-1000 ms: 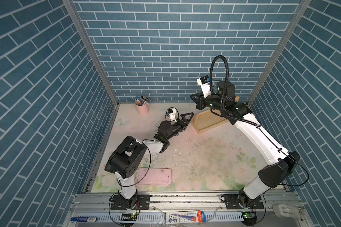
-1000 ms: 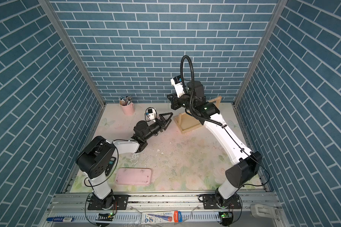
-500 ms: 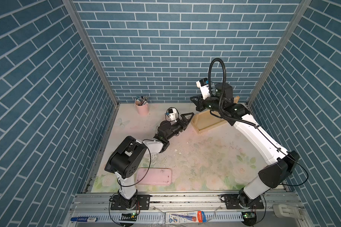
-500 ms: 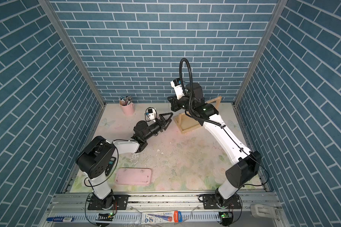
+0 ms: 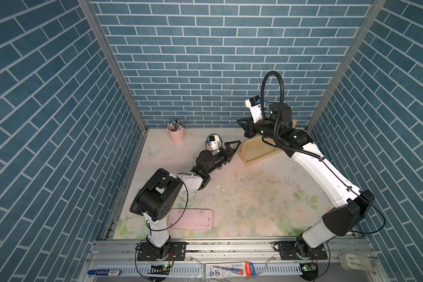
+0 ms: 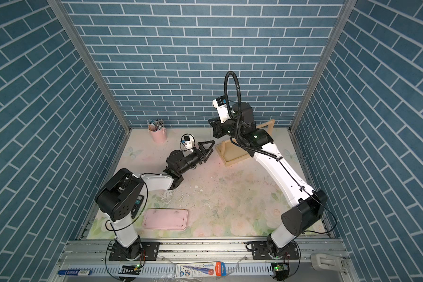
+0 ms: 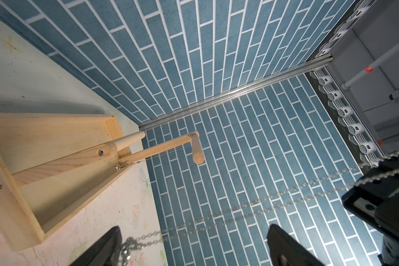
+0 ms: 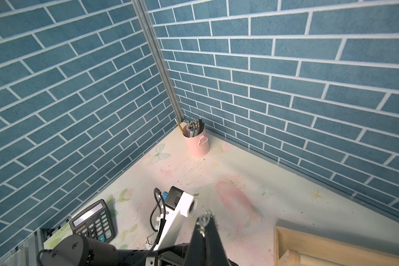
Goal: Take the necklace off the jewelry display stand
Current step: Take off the necklace from the stand.
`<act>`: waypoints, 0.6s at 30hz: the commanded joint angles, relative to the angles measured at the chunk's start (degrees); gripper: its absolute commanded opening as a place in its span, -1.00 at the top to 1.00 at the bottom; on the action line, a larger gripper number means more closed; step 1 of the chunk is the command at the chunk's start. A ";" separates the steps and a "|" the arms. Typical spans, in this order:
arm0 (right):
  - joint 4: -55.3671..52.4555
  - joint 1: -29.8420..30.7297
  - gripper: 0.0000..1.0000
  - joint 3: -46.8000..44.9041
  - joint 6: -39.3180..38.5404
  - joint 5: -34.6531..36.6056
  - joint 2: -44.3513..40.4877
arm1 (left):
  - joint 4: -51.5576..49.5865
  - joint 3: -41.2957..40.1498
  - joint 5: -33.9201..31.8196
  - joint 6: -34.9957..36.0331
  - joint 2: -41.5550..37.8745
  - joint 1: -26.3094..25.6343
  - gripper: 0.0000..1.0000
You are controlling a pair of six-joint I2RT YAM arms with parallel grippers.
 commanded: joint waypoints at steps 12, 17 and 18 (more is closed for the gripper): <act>1.03 0.32 1.00 -1.66 0.32 0.69 -2.77 | 0.73 0.48 1.23 0.72 1.08 -0.55 -0.99; 1.08 0.37 1.00 -2.05 0.23 0.93 -3.08 | 0.82 0.31 1.16 0.80 0.80 -0.63 -0.99; 1.15 0.35 1.00 -2.03 0.23 0.97 -3.06 | 0.86 0.23 1.20 0.76 0.76 -0.63 -0.99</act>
